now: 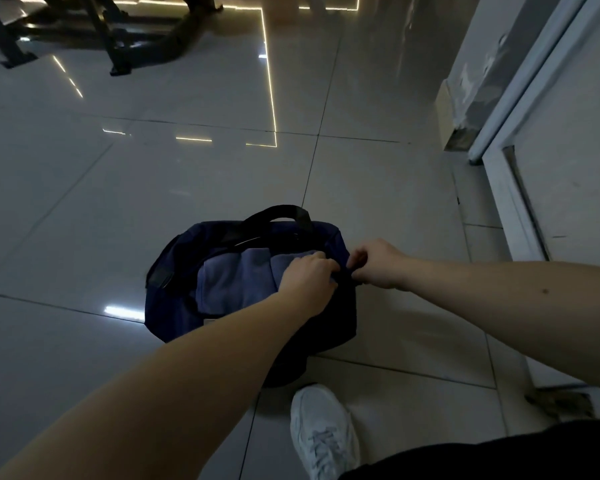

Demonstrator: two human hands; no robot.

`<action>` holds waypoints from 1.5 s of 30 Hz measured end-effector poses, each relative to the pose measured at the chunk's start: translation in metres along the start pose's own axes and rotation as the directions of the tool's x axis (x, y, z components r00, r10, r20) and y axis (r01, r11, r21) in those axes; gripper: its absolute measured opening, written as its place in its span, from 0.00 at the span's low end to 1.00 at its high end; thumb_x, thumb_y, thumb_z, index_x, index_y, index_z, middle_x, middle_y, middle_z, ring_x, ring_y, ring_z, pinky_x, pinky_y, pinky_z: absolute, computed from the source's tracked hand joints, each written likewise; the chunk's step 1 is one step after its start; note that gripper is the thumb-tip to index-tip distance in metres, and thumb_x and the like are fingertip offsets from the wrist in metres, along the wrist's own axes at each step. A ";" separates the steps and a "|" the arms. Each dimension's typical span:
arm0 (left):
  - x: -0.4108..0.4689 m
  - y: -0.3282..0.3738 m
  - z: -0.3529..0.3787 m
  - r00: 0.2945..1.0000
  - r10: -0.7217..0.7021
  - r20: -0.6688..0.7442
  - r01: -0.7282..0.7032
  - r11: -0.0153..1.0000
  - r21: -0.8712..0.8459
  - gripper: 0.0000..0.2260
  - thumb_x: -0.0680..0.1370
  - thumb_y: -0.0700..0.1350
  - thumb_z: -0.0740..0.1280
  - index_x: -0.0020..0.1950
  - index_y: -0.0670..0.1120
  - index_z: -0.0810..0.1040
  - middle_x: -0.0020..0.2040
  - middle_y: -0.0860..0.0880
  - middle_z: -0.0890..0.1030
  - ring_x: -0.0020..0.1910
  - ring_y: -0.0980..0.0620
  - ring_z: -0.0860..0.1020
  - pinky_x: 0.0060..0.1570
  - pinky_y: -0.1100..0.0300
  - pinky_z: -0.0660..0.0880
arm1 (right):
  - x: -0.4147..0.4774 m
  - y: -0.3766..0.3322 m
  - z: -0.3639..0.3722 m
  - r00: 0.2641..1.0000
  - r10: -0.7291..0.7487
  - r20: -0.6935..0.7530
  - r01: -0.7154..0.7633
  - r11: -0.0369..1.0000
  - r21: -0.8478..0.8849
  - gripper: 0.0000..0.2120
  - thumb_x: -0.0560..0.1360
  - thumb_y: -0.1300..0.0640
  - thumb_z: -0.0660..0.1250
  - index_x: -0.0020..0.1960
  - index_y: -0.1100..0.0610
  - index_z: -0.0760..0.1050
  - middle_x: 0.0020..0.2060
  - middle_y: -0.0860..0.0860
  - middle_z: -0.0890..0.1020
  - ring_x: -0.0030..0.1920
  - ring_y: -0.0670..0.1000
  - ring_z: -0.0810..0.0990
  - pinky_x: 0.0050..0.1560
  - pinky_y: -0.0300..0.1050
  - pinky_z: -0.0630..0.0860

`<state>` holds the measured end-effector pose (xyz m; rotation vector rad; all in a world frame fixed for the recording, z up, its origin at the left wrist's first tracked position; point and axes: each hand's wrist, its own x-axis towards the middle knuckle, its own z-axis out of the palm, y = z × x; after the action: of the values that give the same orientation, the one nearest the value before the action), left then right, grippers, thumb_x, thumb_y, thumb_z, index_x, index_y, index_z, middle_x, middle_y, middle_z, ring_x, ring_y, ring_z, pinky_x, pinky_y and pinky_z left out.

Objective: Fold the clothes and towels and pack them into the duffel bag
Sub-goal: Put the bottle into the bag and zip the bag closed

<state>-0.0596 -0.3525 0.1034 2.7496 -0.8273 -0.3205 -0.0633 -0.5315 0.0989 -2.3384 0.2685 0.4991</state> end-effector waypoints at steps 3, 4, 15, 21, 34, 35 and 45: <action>0.002 0.006 0.008 0.999 -0.037 -0.036 0.037 0.999 0.007 0.14 0.81 0.52 0.65 0.63 0.49 0.78 0.60 0.46 0.78 0.58 0.44 0.76 0.54 0.52 0.73 | -0.001 -0.001 -0.003 0.999 0.041 -0.006 -0.040 0.994 0.106 0.10 0.70 0.70 0.74 0.42 0.56 0.79 0.41 0.56 0.82 0.41 0.54 0.82 0.40 0.44 0.80; 0.002 0.009 0.008 0.997 -0.045 -0.065 0.046 0.999 0.018 0.13 0.80 0.53 0.65 0.60 0.48 0.77 0.58 0.46 0.79 0.55 0.44 0.77 0.50 0.53 0.72 | -0.001 -0.001 -0.004 0.999 0.053 -0.010 -0.051 0.989 0.139 0.09 0.70 0.70 0.73 0.43 0.57 0.80 0.41 0.57 0.82 0.40 0.54 0.81 0.40 0.44 0.81; 0.010 0.018 0.017 0.964 -0.228 -0.135 0.205 0.965 -0.161 0.06 0.80 0.46 0.66 0.56 0.50 0.76 0.51 0.48 0.81 0.50 0.45 0.77 0.52 0.53 0.67 | -0.001 -0.003 -0.001 0.995 0.100 -0.012 -0.092 0.948 0.305 0.10 0.71 0.73 0.72 0.41 0.59 0.78 0.40 0.58 0.81 0.40 0.54 0.81 0.41 0.44 0.82; 0.015 0.011 0.019 0.983 -0.087 -0.159 0.083 0.996 -0.033 0.11 0.79 0.49 0.66 0.61 0.54 0.80 0.54 0.49 0.82 0.56 0.44 0.76 0.54 0.51 0.67 | 0.002 -0.002 0.002 0.994 0.105 0.000 -0.100 0.945 0.313 0.09 0.71 0.70 0.75 0.41 0.59 0.79 0.41 0.59 0.81 0.41 0.55 0.81 0.38 0.43 0.81; 0.016 0.012 0.022 0.981 -0.078 -0.179 0.070 0.996 -0.054 0.10 0.79 0.46 0.65 0.59 0.50 0.77 0.54 0.47 0.81 0.57 0.44 0.75 0.54 0.50 0.68 | 0.000 -0.003 0.002 0.992 0.129 0.008 -0.123 0.925 0.360 0.09 0.71 0.70 0.74 0.47 0.61 0.78 0.44 0.60 0.81 0.42 0.55 0.82 0.38 0.42 0.80; 0.016 0.012 0.022 0.985 -0.070 -0.159 0.064 0.997 -0.040 0.11 0.79 0.46 0.64 0.61 0.50 0.77 0.55 0.47 0.81 0.58 0.44 0.75 0.55 0.50 0.68 | 0.001 -0.003 0.002 0.992 0.126 0.011 -0.122 0.926 0.357 0.09 0.71 0.70 0.74 0.47 0.61 0.78 0.44 0.60 0.81 0.42 0.55 0.82 0.38 0.42 0.80; 0.016 0.009 0.010 0.982 -0.099 -0.159 0.093 0.995 -0.046 0.10 0.77 0.48 0.70 0.54 0.49 0.71 0.52 0.49 0.78 0.53 0.46 0.74 0.56 0.51 0.69 | 0.005 0.000 0.003 0.990 0.144 -0.003 -0.134 0.932 0.338 0.10 0.70 0.71 0.74 0.43 0.59 0.79 0.46 0.61 0.82 0.47 0.58 0.83 0.47 0.49 0.84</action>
<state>-0.0539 -0.3710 0.0945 2.7409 -0.6427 -0.1272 -0.0591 -0.5295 0.0949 -2.0013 0.4963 0.4496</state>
